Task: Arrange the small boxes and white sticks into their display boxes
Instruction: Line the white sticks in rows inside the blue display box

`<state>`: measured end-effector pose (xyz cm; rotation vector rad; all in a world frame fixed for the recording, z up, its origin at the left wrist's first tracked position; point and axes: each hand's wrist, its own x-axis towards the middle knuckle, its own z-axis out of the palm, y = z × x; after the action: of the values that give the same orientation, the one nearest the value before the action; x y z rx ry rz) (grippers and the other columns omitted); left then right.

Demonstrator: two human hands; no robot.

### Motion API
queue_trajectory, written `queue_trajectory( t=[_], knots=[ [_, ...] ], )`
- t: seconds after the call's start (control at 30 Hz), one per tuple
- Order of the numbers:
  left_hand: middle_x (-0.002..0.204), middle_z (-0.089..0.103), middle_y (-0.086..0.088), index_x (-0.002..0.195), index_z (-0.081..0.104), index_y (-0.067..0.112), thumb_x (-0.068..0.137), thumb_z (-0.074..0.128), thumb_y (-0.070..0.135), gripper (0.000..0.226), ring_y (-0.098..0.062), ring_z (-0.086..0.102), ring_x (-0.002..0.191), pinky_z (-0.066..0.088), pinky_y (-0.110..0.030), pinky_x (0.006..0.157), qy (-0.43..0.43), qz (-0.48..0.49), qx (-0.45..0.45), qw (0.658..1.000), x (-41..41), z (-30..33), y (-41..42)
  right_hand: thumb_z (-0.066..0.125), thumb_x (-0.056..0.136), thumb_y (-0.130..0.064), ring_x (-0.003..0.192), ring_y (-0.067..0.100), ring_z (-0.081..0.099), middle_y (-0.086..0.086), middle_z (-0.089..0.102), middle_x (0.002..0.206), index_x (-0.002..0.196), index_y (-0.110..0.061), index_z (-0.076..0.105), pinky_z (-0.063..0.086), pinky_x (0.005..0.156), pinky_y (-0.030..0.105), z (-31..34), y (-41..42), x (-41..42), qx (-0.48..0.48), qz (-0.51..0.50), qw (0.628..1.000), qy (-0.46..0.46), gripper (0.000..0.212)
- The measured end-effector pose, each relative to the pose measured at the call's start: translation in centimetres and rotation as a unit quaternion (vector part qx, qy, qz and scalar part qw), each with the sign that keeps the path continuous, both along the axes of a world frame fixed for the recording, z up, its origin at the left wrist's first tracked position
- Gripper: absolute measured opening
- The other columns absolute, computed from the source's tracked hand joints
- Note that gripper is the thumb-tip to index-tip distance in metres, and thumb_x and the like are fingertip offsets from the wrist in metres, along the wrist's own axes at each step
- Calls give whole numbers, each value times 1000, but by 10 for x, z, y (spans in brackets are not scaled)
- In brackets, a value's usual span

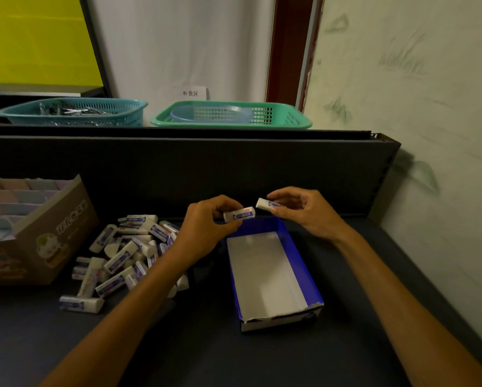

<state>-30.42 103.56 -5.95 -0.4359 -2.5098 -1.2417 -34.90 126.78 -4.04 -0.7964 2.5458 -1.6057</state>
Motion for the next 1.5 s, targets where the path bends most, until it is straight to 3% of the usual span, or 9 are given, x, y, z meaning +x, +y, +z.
queue_trajectory(
  t=[0.2,0.27,0.33,0.47,0.6,0.83,1.1,1.33,1.5],
  knots=[
    [111,63,12,116,62,23,84,67,20,32,3,57,100,49,-11,79,-16,-11,-22,1000,1,2,3,63,86,-7,95,-4,64,-10,64,105,110,-25,58,50,78,11,4,-4,2,-24,15,1000,-6,30],
    [109,61,13,115,63,22,84,67,21,31,3,56,96,47,-9,75,-24,-11,-49,998,0,2,6,65,85,-8,98,-2,63,-10,64,105,107,-26,59,51,79,14,2,-5,2,-18,15,1000,-3,29],
    [108,58,14,113,63,23,84,68,22,30,3,52,93,44,-8,72,-27,-4,-86,996,-2,0,8,67,84,-12,103,1,61,-11,64,106,106,-28,59,52,80,17,-1,-5,2,3,16,1000,-6,28],
    [120,52,7,105,65,23,80,71,22,26,-6,49,108,44,-21,89,-35,6,-141,989,-9,-6,8,69,84,-18,103,5,60,-13,62,105,103,-32,58,50,79,18,-8,-4,2,57,12,998,-4,27],
    [116,57,5,101,66,24,80,71,21,22,-8,54,104,45,-22,88,-70,0,-150,986,-14,-8,10,70,83,-19,102,6,62,-12,63,105,104,-32,59,51,80,19,-11,-4,1,93,15,996,9,27],
    [102,52,13,87,60,30,75,75,15,24,-3,50,95,39,-19,81,-89,4,-156,984,-12,-7,13,71,82,-16,100,2,62,-12,64,104,99,-35,60,52,78,17,-8,-3,1,123,34,992,26,28],
    [107,62,4,99,70,18,81,71,20,18,-2,49,89,36,-17,80,-56,6,-187,981,-10,-8,12,72,81,-14,99,2,57,-11,60,104,106,-21,64,47,78,13,-10,-6,0,179,24,981,71,28],
    [104,63,6,94,70,19,83,69,19,11,2,48,84,37,-15,80,-50,14,-206,977,-11,-9,11,73,80,-20,92,2,58,-15,58,98,101,-26,66,50,85,24,-11,-9,0,261,26,959,107,23],
    [105,62,5,91,69,20,83,68,18,8,0,49,87,39,-19,86,-58,16,-227,972,-13,-8,10,68,85,-28,95,4,53,-9,58,108,108,-28,65,49,85,28,-8,-16,3,358,16,924,134,23]
  ],
)
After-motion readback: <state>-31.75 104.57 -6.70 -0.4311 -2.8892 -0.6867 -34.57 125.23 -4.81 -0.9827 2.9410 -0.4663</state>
